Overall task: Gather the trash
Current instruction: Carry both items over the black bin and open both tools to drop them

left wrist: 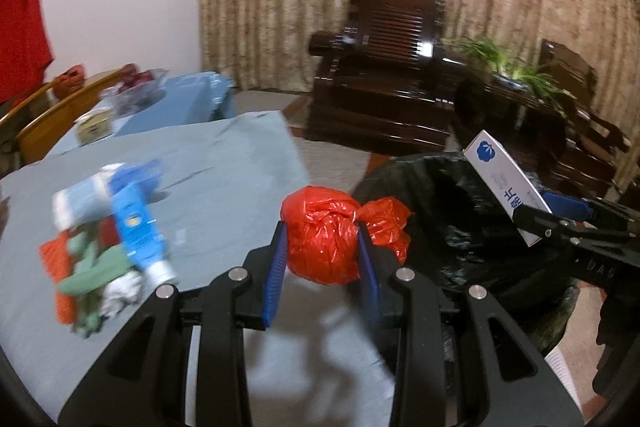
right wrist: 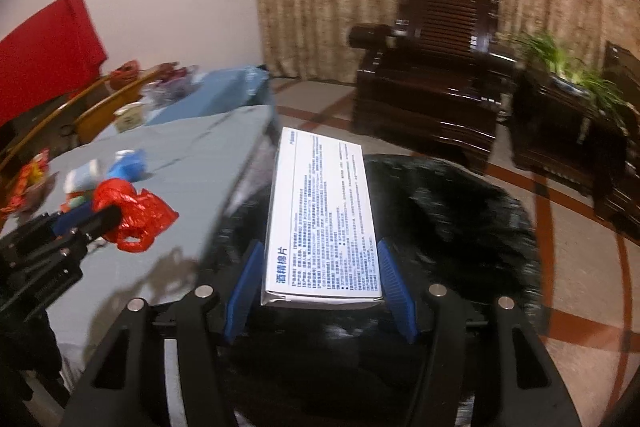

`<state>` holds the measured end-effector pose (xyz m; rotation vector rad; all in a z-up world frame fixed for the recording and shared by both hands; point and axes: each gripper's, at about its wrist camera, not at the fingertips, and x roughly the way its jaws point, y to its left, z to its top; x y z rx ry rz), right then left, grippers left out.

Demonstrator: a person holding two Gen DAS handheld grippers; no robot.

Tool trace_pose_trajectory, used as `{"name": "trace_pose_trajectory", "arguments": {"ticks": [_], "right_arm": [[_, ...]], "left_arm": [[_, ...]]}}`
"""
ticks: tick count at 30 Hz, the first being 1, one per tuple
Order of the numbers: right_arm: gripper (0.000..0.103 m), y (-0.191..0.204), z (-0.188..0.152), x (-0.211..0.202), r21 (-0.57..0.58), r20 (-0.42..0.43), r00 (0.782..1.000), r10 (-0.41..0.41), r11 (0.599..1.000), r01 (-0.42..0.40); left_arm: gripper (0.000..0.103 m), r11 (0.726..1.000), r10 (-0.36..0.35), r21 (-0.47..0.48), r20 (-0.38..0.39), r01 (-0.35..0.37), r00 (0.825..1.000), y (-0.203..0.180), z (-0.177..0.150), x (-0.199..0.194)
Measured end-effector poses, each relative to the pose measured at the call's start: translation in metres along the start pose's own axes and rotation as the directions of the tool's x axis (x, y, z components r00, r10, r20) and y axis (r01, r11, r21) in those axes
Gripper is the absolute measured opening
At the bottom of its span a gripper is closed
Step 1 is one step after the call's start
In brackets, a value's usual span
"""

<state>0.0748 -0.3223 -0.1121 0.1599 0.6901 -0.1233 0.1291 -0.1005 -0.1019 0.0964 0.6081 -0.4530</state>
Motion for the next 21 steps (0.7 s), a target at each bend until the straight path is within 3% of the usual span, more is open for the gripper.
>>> {"name": "trace_pose_trajectory", "arguments": {"ticks": [9, 11, 12, 13, 18, 21], "right_arm": [[0.059, -0.036, -0.007, 0.006, 0.045, -0.019, 0.997, -0.075, 0.996, 0.076], [0.061, -0.040, -0.010, 0.006, 0.053, -0.025, 0.995, -0.093, 0.994, 0.095], [0.068, -0.043, -0.011, 0.006, 0.060, -0.028, 0.995, -0.100, 0.993, 0.102], [0.071, -0.046, -0.012, 0.005, 0.069, -0.026, 0.994, -0.107, 0.992, 0.109], [0.092, -0.048, -0.013, -0.003, 0.084, -0.002, 0.991, -0.134, 0.987, 0.134], [0.097, -0.044, -0.009, -0.007, 0.092, 0.020, 0.992, -0.127, 0.988, 0.125]], "left_arm": [[0.034, 0.994, -0.100, 0.046, -0.024, 0.101, 0.995, -0.049, 0.017, 0.037], [0.047, 0.991, -0.124, 0.056, -0.028, 0.125, 0.992, -0.055, 0.018, 0.042], [0.060, 0.988, -0.143, 0.058, -0.033, 0.144, 0.989, -0.057, 0.019, 0.044], [0.066, 0.986, -0.154, 0.061, -0.034, 0.155, 0.988, -0.059, 0.019, 0.044], [0.077, 0.988, -0.140, 0.063, -0.022, 0.142, 0.990, -0.055, 0.015, 0.037], [0.085, 0.993, -0.103, 0.056, -0.005, 0.104, 0.995, -0.036, 0.013, 0.026]]}}
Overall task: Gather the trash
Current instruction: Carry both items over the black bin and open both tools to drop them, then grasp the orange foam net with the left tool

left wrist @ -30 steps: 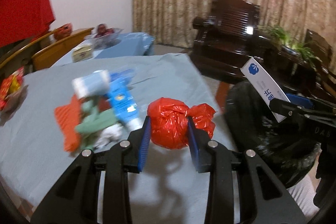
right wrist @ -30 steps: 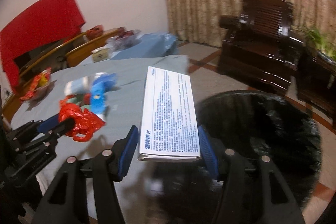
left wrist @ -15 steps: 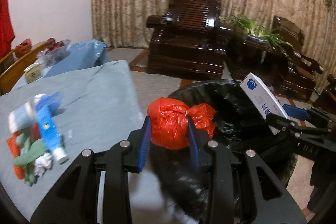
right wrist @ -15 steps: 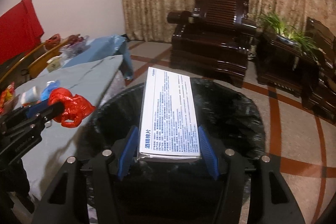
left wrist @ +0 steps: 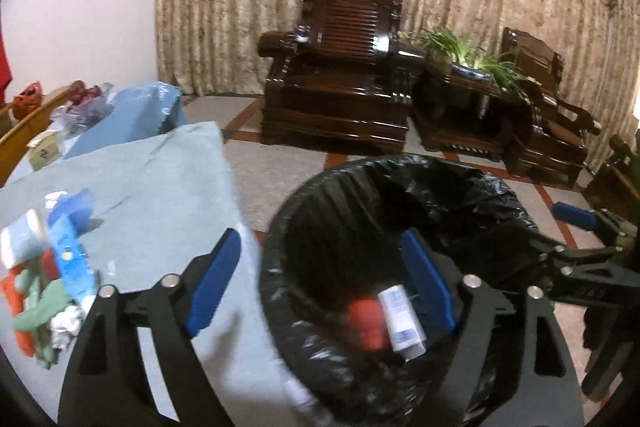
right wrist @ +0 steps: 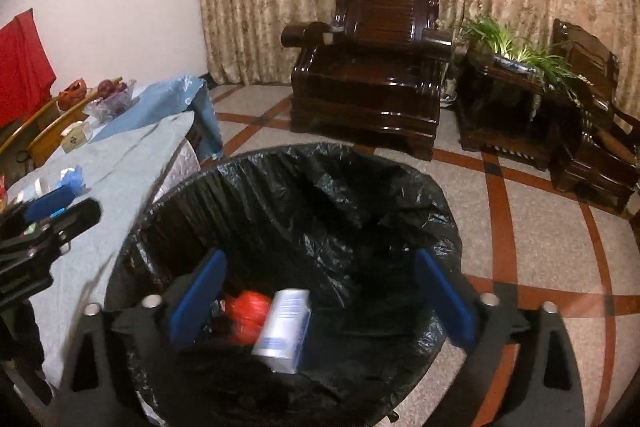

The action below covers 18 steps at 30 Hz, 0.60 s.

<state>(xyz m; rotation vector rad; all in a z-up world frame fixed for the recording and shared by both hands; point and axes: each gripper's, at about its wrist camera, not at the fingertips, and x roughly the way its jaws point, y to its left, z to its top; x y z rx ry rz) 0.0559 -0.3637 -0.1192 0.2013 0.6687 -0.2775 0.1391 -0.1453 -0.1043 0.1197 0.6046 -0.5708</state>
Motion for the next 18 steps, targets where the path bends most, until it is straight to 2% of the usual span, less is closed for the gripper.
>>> {"name": "trace_pose_trajectory", "arguments": {"ticks": [5, 8, 12, 18], "right_arm": [[0.097, 0.020, 0.009, -0.006, -0.013, 0.016, 0.998, 0.057, 0.998, -0.057], [0.097, 0.047, 0.013, -0.010, -0.052, 0.031, 0.994, 0.104, 0.993, -0.103], [0.097, 0.084, 0.019, -0.009, -0.100, 0.039, 0.984, 0.173, 0.981, -0.168], [0.097, 0.137, 0.021, -0.002, -0.164, 0.028, 0.968, 0.250, 0.956, -0.242]], "left_arm": [[0.091, 0.995, 0.096, -0.042, 0.026, -0.095, 0.995, 0.037, -0.004, -0.029], [0.093, 0.982, 0.177, -0.081, 0.042, -0.173, 0.983, 0.063, -0.007, -0.051], [0.093, 0.956, 0.271, -0.129, 0.047, -0.263, 0.962, 0.097, -0.013, -0.077], [0.093, 0.903, 0.397, -0.190, 0.033, -0.384, 0.917, 0.153, -0.028, -0.111]]}}
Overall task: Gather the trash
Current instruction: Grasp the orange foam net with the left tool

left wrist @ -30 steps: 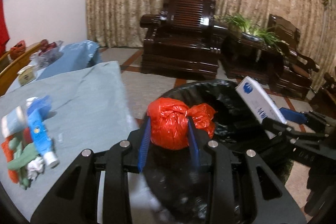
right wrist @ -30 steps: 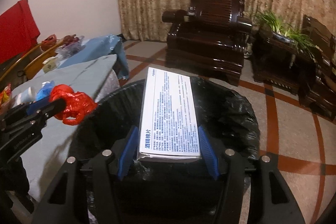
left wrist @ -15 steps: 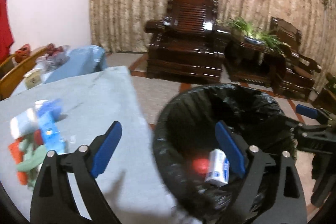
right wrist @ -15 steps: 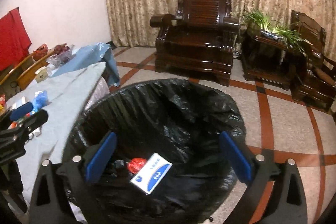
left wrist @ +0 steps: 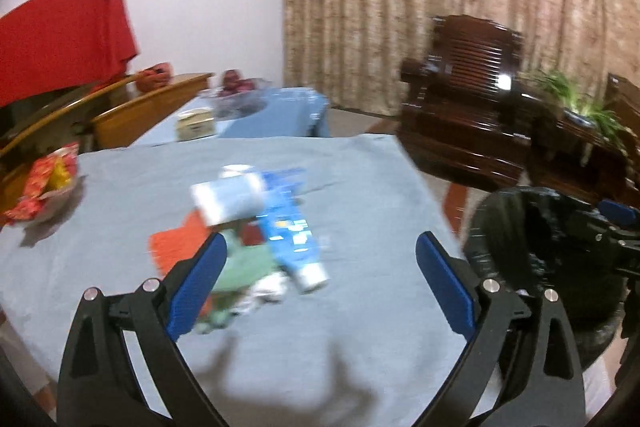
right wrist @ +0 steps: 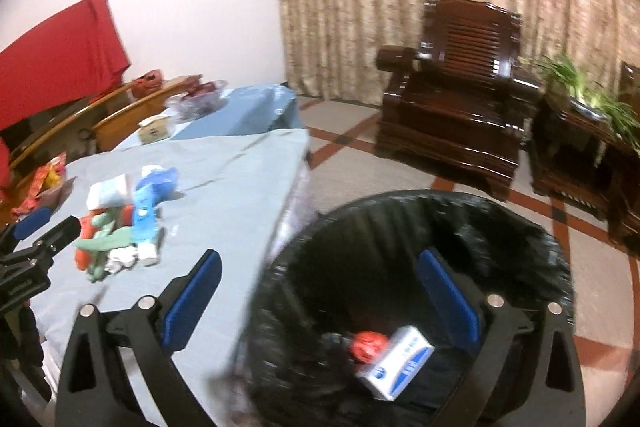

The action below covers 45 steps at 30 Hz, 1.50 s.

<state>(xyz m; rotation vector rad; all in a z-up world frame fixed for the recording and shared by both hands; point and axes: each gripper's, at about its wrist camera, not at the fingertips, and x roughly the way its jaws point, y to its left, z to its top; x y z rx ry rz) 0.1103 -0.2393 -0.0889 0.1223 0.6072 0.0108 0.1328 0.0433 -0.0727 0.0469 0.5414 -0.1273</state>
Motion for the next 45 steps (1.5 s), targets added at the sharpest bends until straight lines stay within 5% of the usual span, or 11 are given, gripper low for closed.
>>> {"name": "trace_pose_trajectory", "arguments": {"ticks": [8, 10, 23, 26, 34, 45], "right_arm": [[0.097, 0.059, 0.002, 0.032, -0.071, -0.007, 0.998, 0.068, 0.995, -0.068], [0.097, 0.070, 0.002, 0.041, -0.079, -0.010, 0.997, 0.078, 0.994, -0.078], [0.097, 0.136, 0.001, 0.096, -0.153, -0.057, 0.989, 0.139, 0.977, -0.146], [0.097, 0.146, 0.002, 0.103, -0.172, -0.061, 0.987, 0.147, 0.973, -0.156], [0.097, 0.162, 0.005, 0.113, -0.192, -0.069, 0.982, 0.177, 0.963, -0.187], [0.097, 0.196, 0.022, 0.118, -0.210, -0.049, 0.966, 0.253, 0.943, -0.258]], "left_arm": [[0.091, 0.991, 0.120, -0.059, -0.027, -0.121, 0.992, 0.064, -0.010, 0.009], [0.080, 0.989, 0.132, -0.063, -0.045, -0.134, 0.990, 0.075, -0.013, 0.017], [0.068, 0.980, 0.161, -0.096, -0.125, -0.174, 0.979, 0.103, -0.031, 0.080], [0.060, 0.980, 0.155, -0.104, -0.145, -0.171, 0.977, 0.106, -0.035, 0.093], [0.016, 0.979, 0.101, -0.158, -0.157, -0.126, 0.982, 0.123, -0.042, 0.097], [0.011, 0.969, 0.129, -0.197, -0.101, -0.147, 0.987, 0.147, -0.030, 0.067]]}}
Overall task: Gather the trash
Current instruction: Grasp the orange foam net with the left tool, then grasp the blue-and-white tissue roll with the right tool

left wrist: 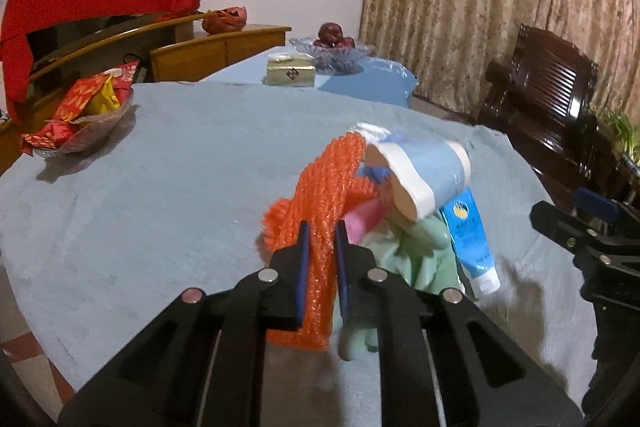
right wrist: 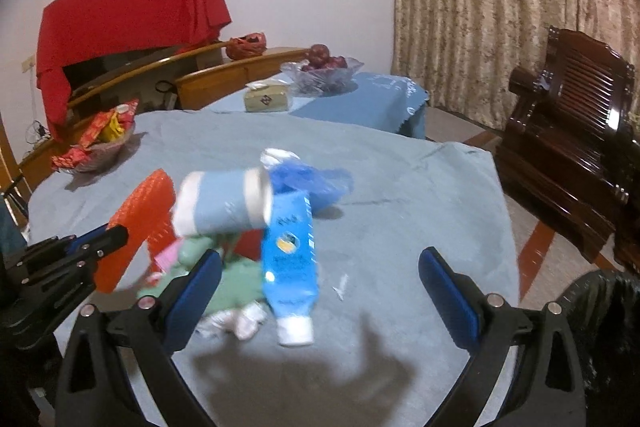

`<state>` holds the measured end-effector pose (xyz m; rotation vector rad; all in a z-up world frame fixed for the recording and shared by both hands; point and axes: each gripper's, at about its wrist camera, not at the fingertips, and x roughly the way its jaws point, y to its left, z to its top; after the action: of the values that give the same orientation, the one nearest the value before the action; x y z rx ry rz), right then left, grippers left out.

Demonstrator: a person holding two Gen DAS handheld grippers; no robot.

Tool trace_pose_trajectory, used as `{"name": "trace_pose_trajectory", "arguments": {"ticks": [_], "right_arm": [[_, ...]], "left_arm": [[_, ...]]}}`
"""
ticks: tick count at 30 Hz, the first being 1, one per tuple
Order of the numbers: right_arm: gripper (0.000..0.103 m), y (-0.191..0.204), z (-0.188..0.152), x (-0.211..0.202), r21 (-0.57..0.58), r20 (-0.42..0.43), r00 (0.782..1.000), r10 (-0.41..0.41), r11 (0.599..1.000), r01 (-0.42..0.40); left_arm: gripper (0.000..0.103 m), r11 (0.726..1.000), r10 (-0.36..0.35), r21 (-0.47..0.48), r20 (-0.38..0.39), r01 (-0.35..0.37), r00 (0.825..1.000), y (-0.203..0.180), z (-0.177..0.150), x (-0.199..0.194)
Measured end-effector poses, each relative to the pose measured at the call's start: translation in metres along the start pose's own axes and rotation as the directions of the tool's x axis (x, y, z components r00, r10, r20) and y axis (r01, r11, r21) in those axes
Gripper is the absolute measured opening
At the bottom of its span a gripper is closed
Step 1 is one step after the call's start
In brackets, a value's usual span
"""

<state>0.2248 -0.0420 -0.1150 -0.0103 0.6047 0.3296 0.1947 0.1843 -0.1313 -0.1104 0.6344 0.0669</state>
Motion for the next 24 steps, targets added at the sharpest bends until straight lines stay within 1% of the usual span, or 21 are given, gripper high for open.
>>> {"name": "trace_pose_trajectory", "arguments": {"ticks": [6, 13, 19, 24], "right_arm": [[0.097, 0.023, 0.015, 0.015, -0.019, 0.018, 0.999, 0.039, 0.999, -0.039], [0.097, 0.046, 0.021, 0.039, -0.035, 0.004, 0.997, 0.074, 0.997, -0.074], [0.097, 0.061, 0.017, 0.059, -0.086, -0.025, 0.998, 0.061, 0.994, -0.063], [0.097, 0.068, 0.015, 0.077, -0.113, -0.044, 0.998, 0.036, 0.993, -0.041]], "left_arm": [[0.011, 0.999, 0.038, -0.026, 0.016, -0.038, 0.999, 0.014, 0.012, 0.002], [0.011, 0.997, 0.068, -0.045, 0.023, -0.067, 0.997, 0.033, 0.016, 0.008], [0.011, 0.995, 0.080, -0.065, 0.023, -0.078, 0.997, 0.049, 0.016, 0.010], [0.011, 0.994, 0.080, -0.072, 0.020, -0.078, 0.997, 0.053, 0.015, 0.011]]}}
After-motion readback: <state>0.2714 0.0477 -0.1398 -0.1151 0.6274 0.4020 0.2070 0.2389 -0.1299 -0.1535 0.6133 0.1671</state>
